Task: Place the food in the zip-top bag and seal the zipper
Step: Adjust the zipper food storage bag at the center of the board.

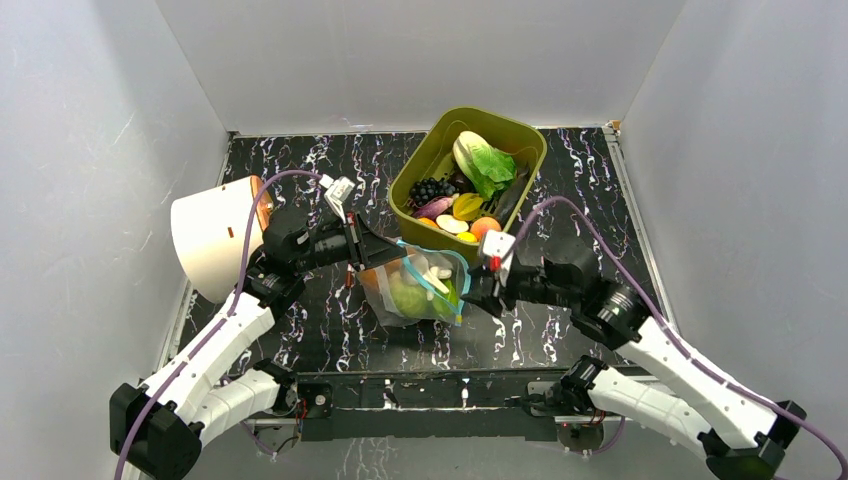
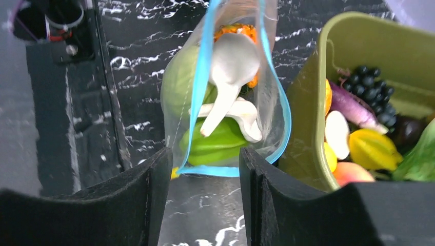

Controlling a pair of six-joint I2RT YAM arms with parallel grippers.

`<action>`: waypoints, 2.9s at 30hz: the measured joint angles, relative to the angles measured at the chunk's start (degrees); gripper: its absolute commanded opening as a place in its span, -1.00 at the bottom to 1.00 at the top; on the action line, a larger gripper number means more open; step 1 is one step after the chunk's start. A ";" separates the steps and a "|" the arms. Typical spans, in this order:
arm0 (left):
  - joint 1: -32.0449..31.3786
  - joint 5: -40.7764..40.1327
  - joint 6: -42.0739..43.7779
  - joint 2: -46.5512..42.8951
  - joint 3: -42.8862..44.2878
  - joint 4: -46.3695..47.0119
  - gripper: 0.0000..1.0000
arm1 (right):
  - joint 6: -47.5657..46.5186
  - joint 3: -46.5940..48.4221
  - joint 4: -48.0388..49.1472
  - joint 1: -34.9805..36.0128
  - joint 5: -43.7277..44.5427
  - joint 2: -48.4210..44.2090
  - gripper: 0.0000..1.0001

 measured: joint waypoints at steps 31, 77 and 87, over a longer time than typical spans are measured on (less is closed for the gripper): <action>0.00 5.20 0.94 1.09 0.98 -1.29 -1.00 | -44.70 -9.53 -2.14 10.95 3.91 3.50 -0.50; 0.04 -2.89 33.55 -13.31 15.28 -31.69 0.07 | 4.26 -0.48 21.99 17.35 1.16 17.16 -1.00; 0.04 -4.46 23.12 -21.31 6.27 -37.57 -0.08 | 17.68 2.86 28.63 17.64 7.32 24.20 -1.00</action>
